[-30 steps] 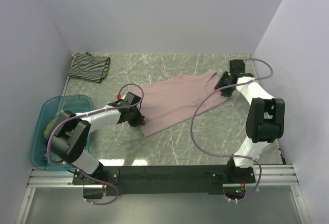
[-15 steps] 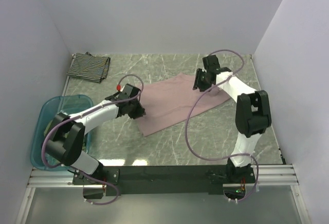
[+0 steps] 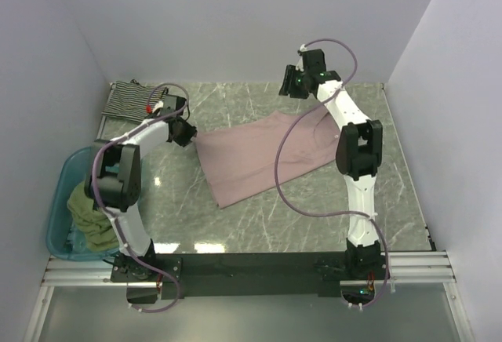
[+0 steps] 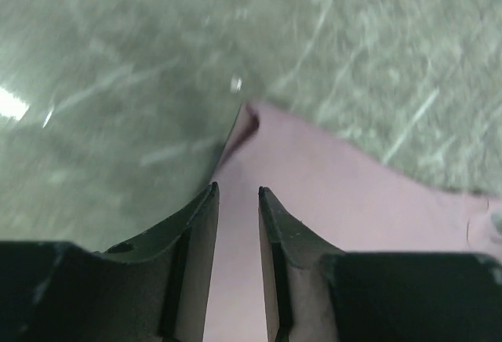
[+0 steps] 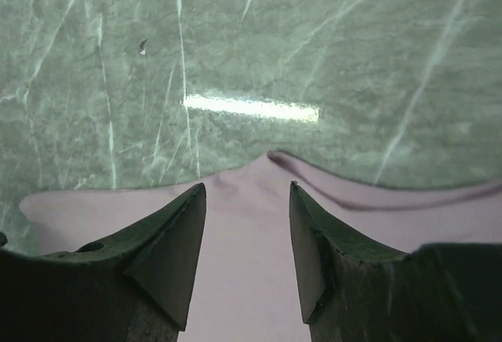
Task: Fold and stack the tank tops
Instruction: Fold the tank top
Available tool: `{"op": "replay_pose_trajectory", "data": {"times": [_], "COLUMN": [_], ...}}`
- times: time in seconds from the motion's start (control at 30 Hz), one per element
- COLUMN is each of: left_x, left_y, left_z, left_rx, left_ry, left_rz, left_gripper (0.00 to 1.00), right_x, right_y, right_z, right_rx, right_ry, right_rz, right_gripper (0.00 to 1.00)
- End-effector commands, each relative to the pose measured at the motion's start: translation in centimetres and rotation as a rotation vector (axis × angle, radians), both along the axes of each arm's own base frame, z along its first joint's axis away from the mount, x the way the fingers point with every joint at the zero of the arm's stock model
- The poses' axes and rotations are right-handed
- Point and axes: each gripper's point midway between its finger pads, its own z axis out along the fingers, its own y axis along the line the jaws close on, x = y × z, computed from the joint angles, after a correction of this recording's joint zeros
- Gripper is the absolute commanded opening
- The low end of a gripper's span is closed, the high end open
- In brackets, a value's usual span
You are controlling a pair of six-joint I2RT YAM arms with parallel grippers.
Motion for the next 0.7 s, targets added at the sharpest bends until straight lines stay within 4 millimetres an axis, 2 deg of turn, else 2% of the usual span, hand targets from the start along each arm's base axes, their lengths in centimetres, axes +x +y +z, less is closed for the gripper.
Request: {"op": "replay_pose_trajectory", "data": {"times": [0.0,0.23,0.4,0.67], "left_x": [2.8,3.8,4.1,4.2], "left_y": [0.4,0.3,0.0,0.2], "left_z": [0.8,-1.6,-1.6,-1.7], "left_rx": [0.002,-0.038,-0.068,-0.092], "left_ry": [-0.042,-0.011,-0.034,-0.044], "left_rz": [0.006,0.005,-0.005,-0.005], "left_gripper": [0.34,0.34,0.35,0.37], "right_x": [0.9,2.6,2.5,1.6], "right_y": [1.2,1.9,2.6,3.9], "right_z": [-0.8,-3.1,-5.6,-8.0], "right_rx": [0.028,0.035,0.022,0.033], "right_ry": [0.004,0.01,0.043,0.098], "right_rz": [0.077,0.096,0.105,0.119], "right_gripper": [0.55,0.59,0.59,0.59]}}
